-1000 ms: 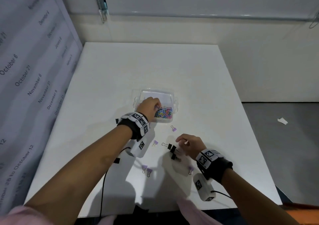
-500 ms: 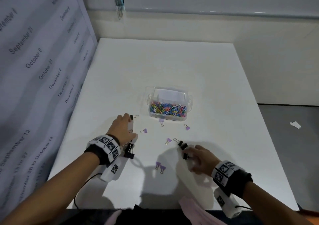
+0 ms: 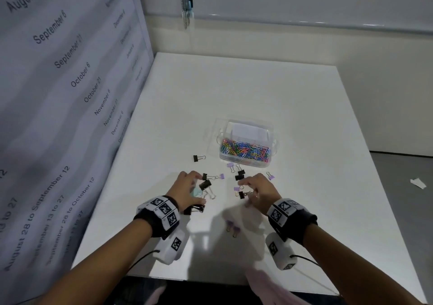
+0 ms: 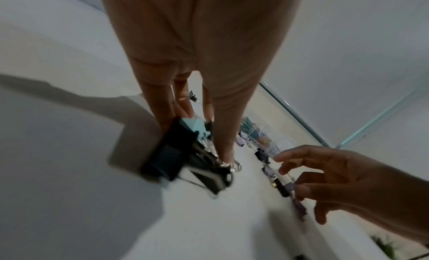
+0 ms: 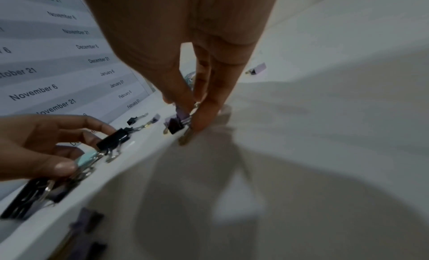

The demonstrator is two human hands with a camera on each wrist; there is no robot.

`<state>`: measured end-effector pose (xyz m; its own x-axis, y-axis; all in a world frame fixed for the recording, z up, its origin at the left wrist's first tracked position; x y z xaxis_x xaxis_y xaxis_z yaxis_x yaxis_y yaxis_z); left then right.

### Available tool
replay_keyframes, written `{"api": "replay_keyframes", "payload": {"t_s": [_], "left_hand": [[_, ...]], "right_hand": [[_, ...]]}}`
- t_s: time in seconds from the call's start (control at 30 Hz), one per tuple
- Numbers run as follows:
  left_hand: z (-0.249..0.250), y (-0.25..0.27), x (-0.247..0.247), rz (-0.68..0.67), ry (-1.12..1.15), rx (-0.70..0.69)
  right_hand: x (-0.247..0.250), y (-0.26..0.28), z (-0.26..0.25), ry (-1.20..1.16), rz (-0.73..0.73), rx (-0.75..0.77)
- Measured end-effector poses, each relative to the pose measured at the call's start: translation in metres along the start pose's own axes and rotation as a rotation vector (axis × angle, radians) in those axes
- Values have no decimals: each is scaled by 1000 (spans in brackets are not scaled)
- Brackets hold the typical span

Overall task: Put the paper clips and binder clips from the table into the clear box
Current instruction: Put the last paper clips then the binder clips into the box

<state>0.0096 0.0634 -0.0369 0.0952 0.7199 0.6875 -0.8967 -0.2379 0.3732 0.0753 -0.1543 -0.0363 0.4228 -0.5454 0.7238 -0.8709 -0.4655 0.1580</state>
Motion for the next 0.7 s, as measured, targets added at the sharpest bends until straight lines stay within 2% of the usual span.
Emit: {"api": "replay_keyframes", "payload": {"t_s": [0.1, 0.17, 0.27, 0.33, 0.4, 0.47, 0.57, 0.7], "left_hand": [[5, -7, -5, -7, 55, -45], [3, -10, -3, 5, 96, -40], [-3, -15, 5, 59, 160, -15], [-6, -19, 15, 118, 109, -21], [-7, -24, 25, 157, 33, -10], [-6, -30, 33, 184, -49, 4], [2, -38, 43, 173, -124, -5], [9, -53, 38, 61, -226, -53]], "right_hand": [[5, -9, -2, 46, -3, -49], [6, -13, -4, 97, -56, -70], [0, -18, -11, 190, -146, -22], [-5, -18, -14, 209, -172, 1], [-1, -17, -14, 156, -107, -29], [12, -16, -5, 102, 50, -66], [31, -13, 13, 190, 213, -107], [40, -13, 32, 271, 157, -191]]}}
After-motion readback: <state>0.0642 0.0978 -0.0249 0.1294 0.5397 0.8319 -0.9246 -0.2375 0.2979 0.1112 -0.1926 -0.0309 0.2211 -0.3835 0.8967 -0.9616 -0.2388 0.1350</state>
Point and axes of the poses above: each hand's wrist, its own y-axis away from the middle knuckle, its own x-axis out of the back of the hand, z = x × y, the point moved 4 cm from there along -y, towards the middle knuckle, and after that the axes turned 9 degrees about z, right-handed, at the moved point
